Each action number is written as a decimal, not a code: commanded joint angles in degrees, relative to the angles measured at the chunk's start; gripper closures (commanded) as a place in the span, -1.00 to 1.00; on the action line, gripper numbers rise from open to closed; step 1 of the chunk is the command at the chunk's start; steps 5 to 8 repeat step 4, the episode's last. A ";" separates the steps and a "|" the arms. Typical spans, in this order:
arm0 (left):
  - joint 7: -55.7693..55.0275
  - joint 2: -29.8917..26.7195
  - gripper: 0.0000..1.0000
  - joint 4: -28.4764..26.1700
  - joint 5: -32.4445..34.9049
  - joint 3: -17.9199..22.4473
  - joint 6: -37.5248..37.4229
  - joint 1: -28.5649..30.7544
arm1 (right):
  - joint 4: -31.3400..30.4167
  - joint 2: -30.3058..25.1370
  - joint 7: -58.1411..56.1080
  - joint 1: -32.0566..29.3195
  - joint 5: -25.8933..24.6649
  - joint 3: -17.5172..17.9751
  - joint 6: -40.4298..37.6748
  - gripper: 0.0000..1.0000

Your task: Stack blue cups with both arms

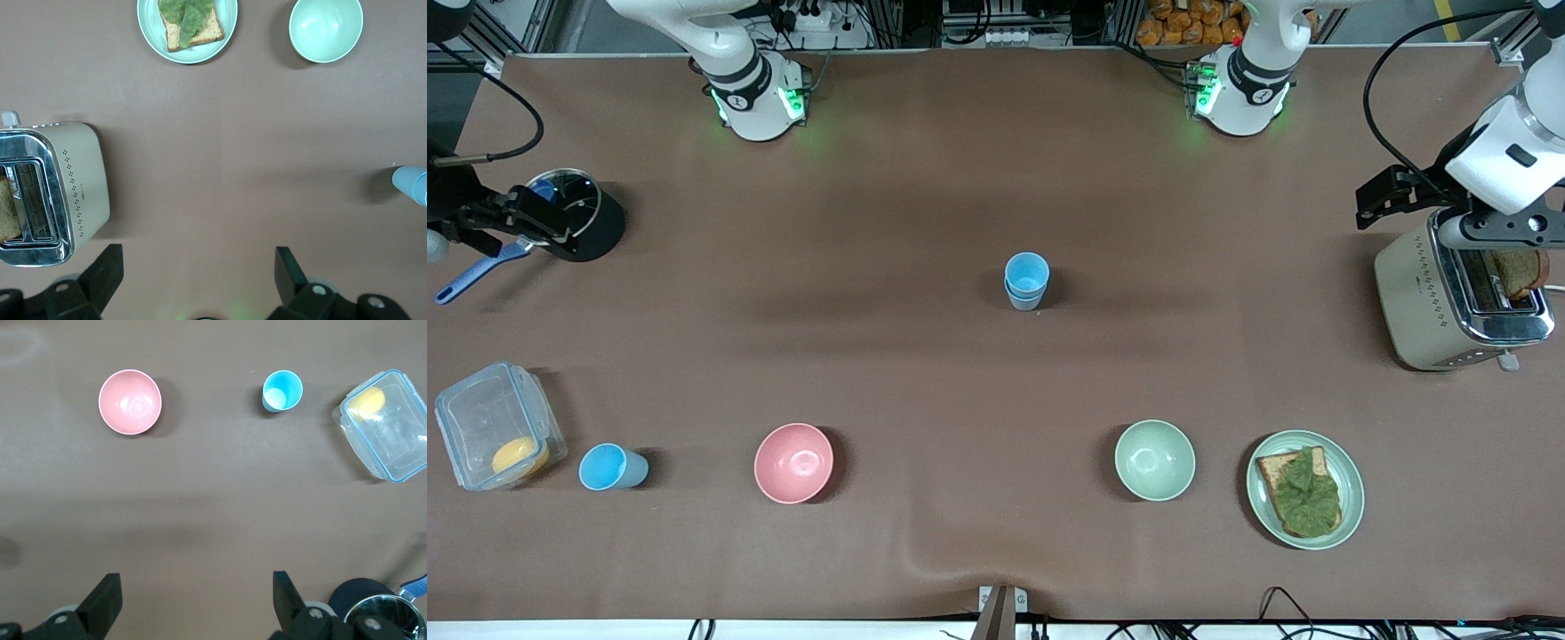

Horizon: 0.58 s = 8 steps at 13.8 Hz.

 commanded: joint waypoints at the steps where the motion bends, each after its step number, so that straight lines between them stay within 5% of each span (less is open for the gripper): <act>1: 1.34 0.53 -1.00 1.57 -0.74 0.28 -1.38 -0.17 | 0.82 0.24 -0.85 0.43 0.83 -1.06 -0.77 -1.00; 8: 1.34 0.53 -1.00 1.57 -0.74 0.28 -1.38 -0.17 | 0.91 0.24 -0.85 0.35 0.92 -1.06 -0.77 -1.00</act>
